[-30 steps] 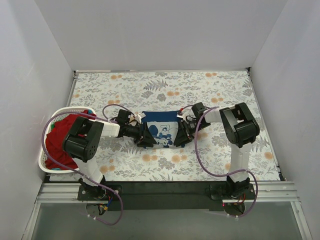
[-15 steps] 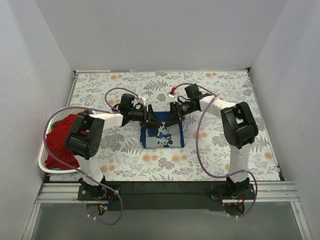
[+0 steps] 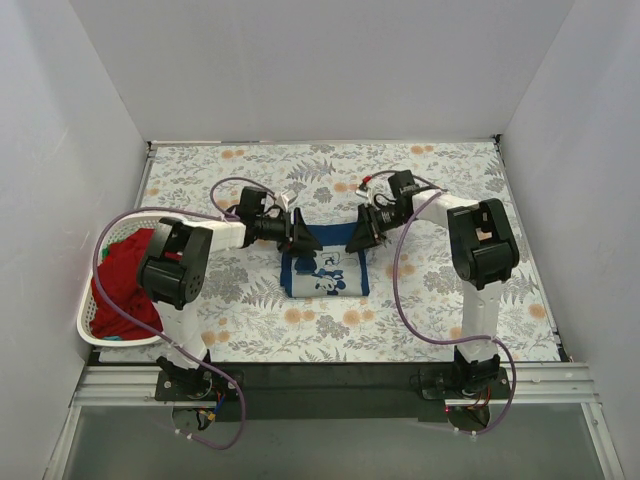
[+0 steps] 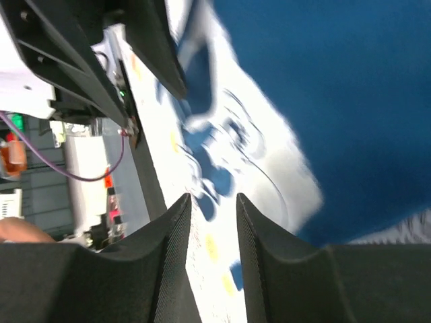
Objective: Fold and stack the t-shirts
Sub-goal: Fold the tshirt, then neatly place the folded tshirt to the corner
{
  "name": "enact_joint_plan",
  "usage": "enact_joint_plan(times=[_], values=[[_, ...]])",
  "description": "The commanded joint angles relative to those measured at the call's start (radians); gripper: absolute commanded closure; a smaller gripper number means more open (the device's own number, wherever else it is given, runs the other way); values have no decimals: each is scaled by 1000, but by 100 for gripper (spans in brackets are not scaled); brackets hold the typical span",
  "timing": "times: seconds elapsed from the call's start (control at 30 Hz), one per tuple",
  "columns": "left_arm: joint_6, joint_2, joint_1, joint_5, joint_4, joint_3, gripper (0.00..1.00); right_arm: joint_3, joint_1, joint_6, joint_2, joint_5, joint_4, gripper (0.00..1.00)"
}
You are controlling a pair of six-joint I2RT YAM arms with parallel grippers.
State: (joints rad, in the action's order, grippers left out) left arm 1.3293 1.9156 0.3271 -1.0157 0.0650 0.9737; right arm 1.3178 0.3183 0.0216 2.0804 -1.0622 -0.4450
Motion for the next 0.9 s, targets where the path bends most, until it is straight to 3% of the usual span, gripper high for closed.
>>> enact_joint_plan(times=[0.0, 0.43, 0.63, 0.77, 0.87], values=[[-22, -78, -8, -37, 6, 139, 53, 115, 8, 20, -76, -58, 15, 60], [12, 267, -115, 104, 16, 269, 53, 310, -15, -9, 243, 17, 58, 59], [-35, 273, -154, 95, -11, 304, 52, 311, -51, -14, 258, 39, 58, 57], [-91, 138, -154, 147, -121, 359, 48, 304, -53, 47, 158, 1, 60, 35], [-113, 6, -139, 230, -192, 381, 30, 284, -53, 67, 34, 8, 65, 21]])
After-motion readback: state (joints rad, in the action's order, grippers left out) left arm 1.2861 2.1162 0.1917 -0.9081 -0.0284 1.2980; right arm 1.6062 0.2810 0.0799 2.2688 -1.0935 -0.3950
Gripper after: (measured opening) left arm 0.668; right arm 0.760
